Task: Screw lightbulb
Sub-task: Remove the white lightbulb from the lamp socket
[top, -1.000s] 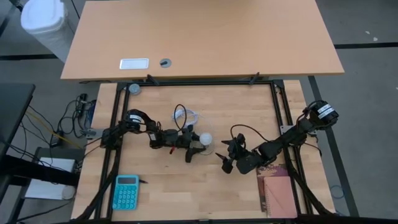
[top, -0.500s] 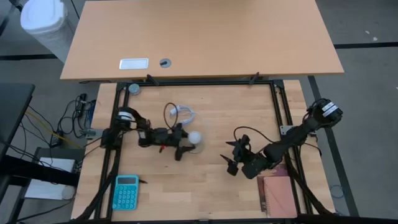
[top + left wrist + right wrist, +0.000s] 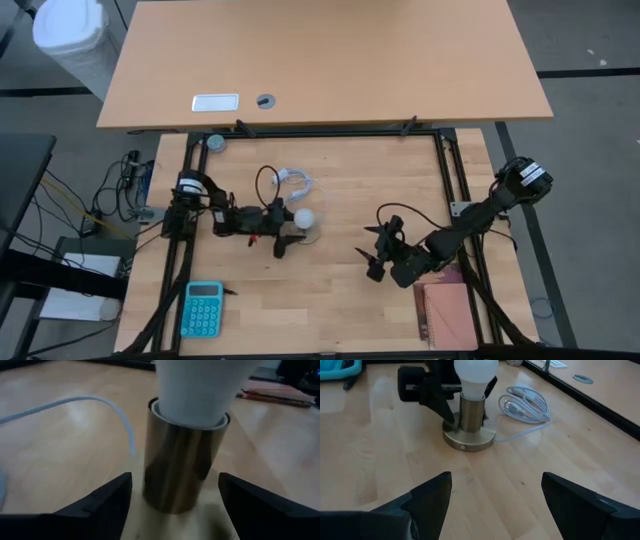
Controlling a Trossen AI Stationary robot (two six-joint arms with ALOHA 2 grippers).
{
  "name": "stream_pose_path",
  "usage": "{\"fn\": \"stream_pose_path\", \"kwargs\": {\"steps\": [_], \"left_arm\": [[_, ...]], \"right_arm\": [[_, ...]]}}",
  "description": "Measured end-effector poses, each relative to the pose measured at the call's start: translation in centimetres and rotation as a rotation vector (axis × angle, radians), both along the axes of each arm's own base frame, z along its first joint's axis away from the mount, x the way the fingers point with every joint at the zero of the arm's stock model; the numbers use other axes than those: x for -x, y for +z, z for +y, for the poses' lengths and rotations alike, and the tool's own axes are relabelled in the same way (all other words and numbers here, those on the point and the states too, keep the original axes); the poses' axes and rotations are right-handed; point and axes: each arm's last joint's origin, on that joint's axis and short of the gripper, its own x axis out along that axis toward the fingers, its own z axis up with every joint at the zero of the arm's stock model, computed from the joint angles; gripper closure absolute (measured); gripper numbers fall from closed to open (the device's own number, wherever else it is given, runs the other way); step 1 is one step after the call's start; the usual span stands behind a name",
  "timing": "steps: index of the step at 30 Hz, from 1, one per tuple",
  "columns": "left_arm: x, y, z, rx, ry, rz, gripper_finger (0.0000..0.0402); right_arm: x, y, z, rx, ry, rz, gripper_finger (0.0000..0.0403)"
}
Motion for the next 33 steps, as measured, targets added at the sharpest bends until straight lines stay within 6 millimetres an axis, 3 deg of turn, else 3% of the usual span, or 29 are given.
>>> {"fn": "stream_pose_path", "kwargs": {"steps": [9,17,25,33], "left_arm": [[3.2,0.4,0.1,0.038,0.021,0.005,0.0106],[4.6,2.0,0.0,-0.007,-0.02,-0.046,0.011],[5.9,2.0,0.1,-0.045,-0.008,-0.008,0.0111],[3.9,1.4,-0.7,-0.014,-0.029,0.083,0.0117]], "right_arm": [[0.2,-0.2,-0.1,0.018,-0.001,0.027,0.0093],[0.1,-0.2,-0.2,0.024,-0.009,0.021,0.0093],[0.1,-0.1,-0.2,0.03,-0.016,0.018,0.0093],[0.0,-0.2,-0.5,0.038,-0.028,0.024,0.0093]]}}
